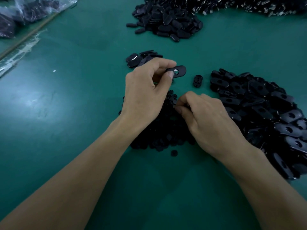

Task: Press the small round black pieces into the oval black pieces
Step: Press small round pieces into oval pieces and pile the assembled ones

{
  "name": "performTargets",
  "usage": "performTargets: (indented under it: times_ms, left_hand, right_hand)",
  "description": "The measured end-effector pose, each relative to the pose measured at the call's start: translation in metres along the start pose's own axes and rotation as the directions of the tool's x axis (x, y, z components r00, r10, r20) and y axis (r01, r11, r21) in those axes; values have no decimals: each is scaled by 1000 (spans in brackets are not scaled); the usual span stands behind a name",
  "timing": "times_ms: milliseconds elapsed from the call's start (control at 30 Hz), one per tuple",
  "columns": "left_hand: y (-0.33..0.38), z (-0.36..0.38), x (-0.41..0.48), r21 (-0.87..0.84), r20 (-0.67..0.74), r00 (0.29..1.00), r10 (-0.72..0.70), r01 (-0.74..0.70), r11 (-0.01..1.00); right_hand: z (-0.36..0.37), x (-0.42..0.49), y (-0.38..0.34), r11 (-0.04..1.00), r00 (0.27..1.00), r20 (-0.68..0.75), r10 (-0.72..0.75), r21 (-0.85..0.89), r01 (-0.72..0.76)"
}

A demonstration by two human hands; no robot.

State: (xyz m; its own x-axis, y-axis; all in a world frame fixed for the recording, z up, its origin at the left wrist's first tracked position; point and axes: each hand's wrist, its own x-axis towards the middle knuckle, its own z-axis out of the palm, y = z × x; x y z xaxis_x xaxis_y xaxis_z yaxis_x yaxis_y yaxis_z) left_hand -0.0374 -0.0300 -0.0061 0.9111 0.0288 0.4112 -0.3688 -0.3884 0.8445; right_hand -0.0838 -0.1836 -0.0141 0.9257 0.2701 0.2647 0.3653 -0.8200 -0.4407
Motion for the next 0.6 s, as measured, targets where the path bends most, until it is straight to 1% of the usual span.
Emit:
performTargets:
  times_ms: [100, 233, 400, 467, 600]
  left_hand:
    - [0, 0, 0, 2, 2, 1000, -10, 10, 1000]
    - [-1, 1, 1, 8, -1, 1000, -15, 15, 1000]
    - [-1, 2, 0, 29, -5, 1000, -5, 5, 1000]
    - [-1, 2, 0, 28, -6, 1000, -12, 12, 1000]
    - [1, 1, 1, 50, -12, 1000, 4, -3, 999]
  right_hand:
    - [0, 0, 0, 1000, 1000, -12, 4, 31, -4]
    - [-1, 1, 3, 1000, 999, 48, -15, -1, 16]
    - [-1, 0, 5, 999, 997, 65, -31, 32, 29]
    - [0, 0, 5, 999, 999, 37, -38, 40, 36]
    - [1, 1, 4, 997, 996, -79, -29, 68, 35]
